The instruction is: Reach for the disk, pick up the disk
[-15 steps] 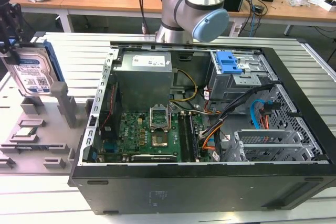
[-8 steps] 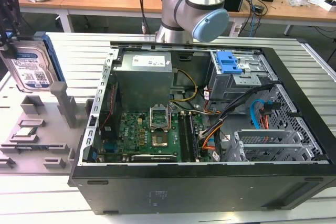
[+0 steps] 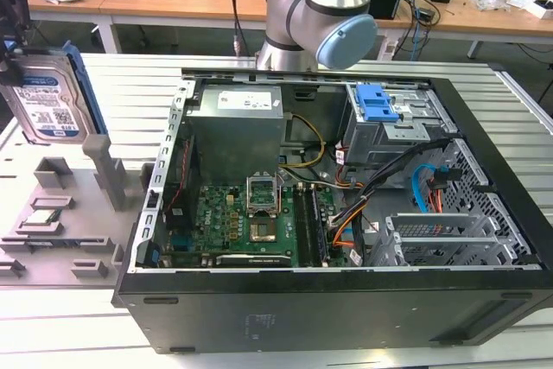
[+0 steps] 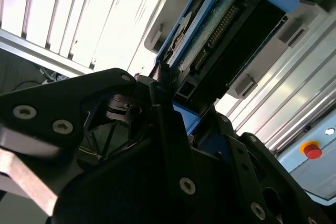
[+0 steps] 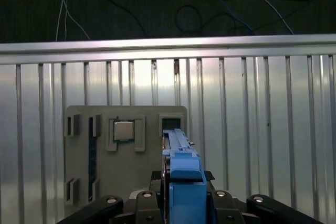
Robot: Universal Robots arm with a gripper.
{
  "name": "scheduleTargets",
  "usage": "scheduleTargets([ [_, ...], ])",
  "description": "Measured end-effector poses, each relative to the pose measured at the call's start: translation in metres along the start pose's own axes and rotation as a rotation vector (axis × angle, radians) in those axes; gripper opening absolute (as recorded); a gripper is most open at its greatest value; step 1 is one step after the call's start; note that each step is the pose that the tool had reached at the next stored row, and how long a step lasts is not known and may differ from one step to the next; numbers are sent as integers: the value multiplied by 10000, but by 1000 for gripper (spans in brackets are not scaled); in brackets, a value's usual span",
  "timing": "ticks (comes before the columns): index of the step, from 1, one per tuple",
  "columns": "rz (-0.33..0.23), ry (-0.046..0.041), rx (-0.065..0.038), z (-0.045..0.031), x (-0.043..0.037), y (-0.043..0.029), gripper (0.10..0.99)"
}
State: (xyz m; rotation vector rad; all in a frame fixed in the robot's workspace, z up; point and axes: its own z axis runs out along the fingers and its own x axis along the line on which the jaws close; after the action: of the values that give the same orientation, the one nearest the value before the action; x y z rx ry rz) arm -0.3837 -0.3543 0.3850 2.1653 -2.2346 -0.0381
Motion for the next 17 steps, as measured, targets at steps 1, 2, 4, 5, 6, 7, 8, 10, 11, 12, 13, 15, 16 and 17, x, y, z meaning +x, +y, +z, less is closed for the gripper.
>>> scheduleTargets([
  [1,0,0,0,-21,0,-1,369],
  [2,0,-1,0,-37,0,-1,369],
  [4,0,0,0,-83,0,-3,369],
  [5,0,0,-2,-117,0,-4,369],
  [6,0,-1,-1,-142,-1,-4,369],
  [7,0,0,0,-157,0,-4,369],
  [8,0,0,-1,-173,0,-5,369],
  [10,0,0,-1,-213,0,-6,369],
  [11,1,0,-1,-228,0,-6,369],
  [12,0,0,-1,-256,0,-7,369],
  [13,1,0,-2,-284,0,-8,369],
  [15,0,0,-2,-341,0,-9,369],
  [16,0,0,-2,-354,0,-10,369],
  [17,1,0,-2,-379,0,-10,369],
])
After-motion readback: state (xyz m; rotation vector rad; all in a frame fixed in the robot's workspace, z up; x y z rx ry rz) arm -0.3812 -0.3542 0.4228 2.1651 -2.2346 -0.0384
